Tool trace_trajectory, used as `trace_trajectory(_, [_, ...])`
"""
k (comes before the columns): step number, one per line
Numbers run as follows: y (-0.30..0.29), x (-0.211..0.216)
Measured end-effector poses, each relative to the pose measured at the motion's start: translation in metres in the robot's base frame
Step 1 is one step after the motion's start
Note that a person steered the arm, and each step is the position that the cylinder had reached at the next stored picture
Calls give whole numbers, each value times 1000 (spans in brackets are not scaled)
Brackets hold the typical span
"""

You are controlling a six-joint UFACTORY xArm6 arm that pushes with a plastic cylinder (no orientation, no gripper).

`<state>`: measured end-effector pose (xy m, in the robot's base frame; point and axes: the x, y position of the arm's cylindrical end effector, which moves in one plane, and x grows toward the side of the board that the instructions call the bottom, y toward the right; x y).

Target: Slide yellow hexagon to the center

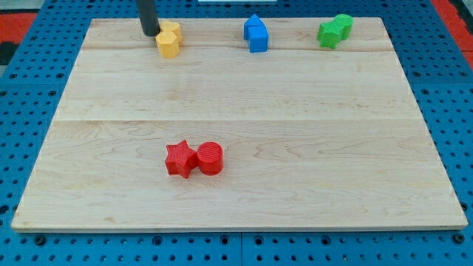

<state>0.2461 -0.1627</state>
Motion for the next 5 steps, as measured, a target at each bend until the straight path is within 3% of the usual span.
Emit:
trace_trajectory(1, [1,29])
trace_trajectory(2, [-12,30])
trace_trajectory(4, [2,-13])
trace_trajectory(5, [35,-10])
